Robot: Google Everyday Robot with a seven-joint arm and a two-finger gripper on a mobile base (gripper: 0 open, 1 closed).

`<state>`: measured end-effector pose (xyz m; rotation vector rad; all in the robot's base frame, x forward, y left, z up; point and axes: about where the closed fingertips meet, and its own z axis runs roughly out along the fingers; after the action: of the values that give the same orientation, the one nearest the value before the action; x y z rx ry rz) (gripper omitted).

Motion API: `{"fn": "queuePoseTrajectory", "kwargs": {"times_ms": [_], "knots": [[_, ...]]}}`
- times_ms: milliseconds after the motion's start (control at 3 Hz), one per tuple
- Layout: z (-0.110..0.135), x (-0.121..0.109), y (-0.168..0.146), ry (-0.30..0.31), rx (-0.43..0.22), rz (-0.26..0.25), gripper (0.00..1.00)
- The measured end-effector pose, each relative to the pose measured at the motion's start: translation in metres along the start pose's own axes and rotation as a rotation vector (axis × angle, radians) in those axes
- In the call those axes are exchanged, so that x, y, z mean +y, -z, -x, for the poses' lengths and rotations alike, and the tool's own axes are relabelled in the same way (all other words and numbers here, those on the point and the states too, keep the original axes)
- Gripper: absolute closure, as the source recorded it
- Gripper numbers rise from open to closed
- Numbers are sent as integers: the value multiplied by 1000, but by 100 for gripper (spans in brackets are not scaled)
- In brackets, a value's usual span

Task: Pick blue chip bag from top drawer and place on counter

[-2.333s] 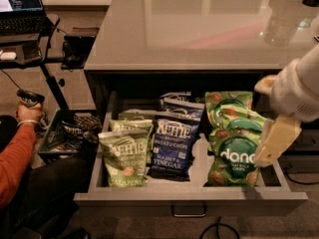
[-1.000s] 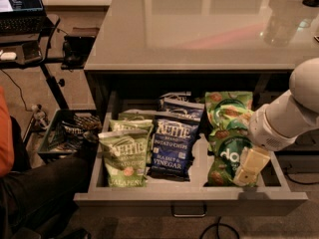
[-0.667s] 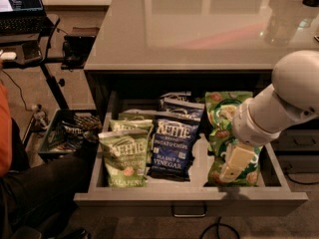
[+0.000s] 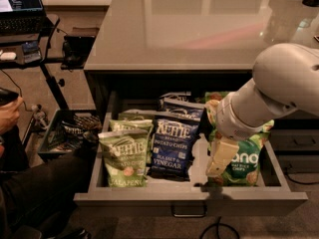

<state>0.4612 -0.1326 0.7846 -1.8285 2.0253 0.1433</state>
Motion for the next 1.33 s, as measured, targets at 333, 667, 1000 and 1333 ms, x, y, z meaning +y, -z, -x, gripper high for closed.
{"fn": "queuePoseTrajectory", "kwargs": {"times_ms": [333, 667, 1000, 1333], "knots": [[8, -10, -13, 3, -33, -35, 0], [26, -25, -34, 20, -70, -65, 0], [38, -36, -50, 30, -90, -79, 0], [44, -49, -66, 49, -101, -97, 0]]}}
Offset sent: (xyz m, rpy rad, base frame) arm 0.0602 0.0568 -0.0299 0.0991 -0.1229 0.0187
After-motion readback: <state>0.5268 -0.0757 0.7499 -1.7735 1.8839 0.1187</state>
